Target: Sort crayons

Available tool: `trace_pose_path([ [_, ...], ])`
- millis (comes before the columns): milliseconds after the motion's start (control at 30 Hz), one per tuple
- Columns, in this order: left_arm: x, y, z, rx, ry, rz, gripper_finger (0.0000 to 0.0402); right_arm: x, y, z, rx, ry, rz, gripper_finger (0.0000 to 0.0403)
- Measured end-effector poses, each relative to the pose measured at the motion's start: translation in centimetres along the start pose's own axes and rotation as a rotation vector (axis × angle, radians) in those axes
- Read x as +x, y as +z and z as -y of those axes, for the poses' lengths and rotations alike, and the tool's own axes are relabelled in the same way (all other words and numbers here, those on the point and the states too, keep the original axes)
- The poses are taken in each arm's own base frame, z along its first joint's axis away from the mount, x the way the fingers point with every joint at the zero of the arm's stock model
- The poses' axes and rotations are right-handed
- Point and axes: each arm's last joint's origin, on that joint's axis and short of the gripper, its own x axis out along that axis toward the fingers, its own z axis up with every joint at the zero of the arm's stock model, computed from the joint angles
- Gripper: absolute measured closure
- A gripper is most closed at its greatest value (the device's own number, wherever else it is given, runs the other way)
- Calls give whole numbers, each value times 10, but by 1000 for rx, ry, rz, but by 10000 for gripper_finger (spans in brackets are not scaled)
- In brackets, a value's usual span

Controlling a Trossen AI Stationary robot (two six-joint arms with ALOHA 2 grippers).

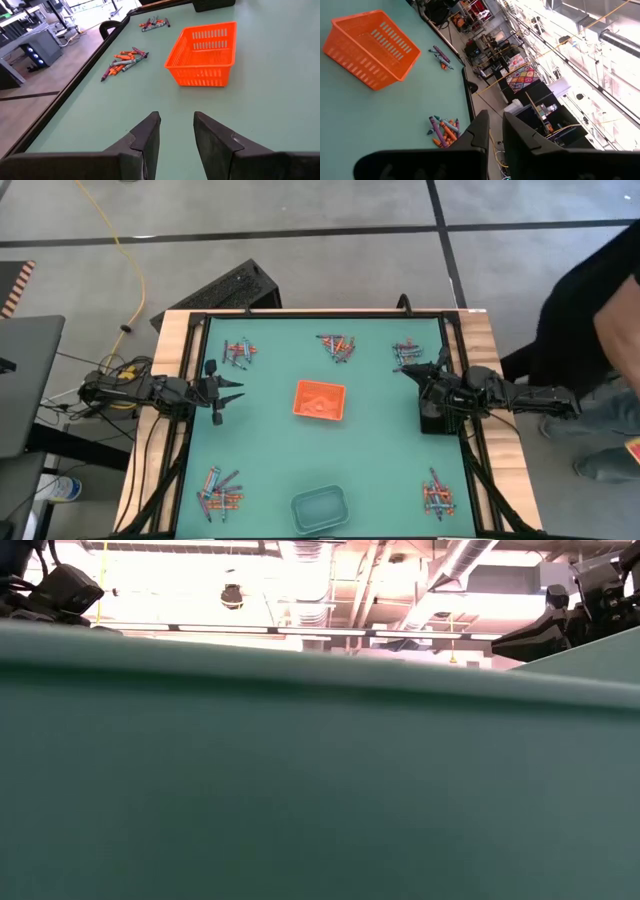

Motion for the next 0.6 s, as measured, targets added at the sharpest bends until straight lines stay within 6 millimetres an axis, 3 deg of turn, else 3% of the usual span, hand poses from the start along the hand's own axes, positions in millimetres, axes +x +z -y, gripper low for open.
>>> trace_pose_path([
  [200,0,0,0,0,0,0,292,0,0,0,-6,0,0,347],
  [400,0,0,0,0,0,0,292,0,0,0,-309,-4,-5,347],
  [600,0,0,0,0,0,0,292,0,0,0,-218,-4,-5,347],
])
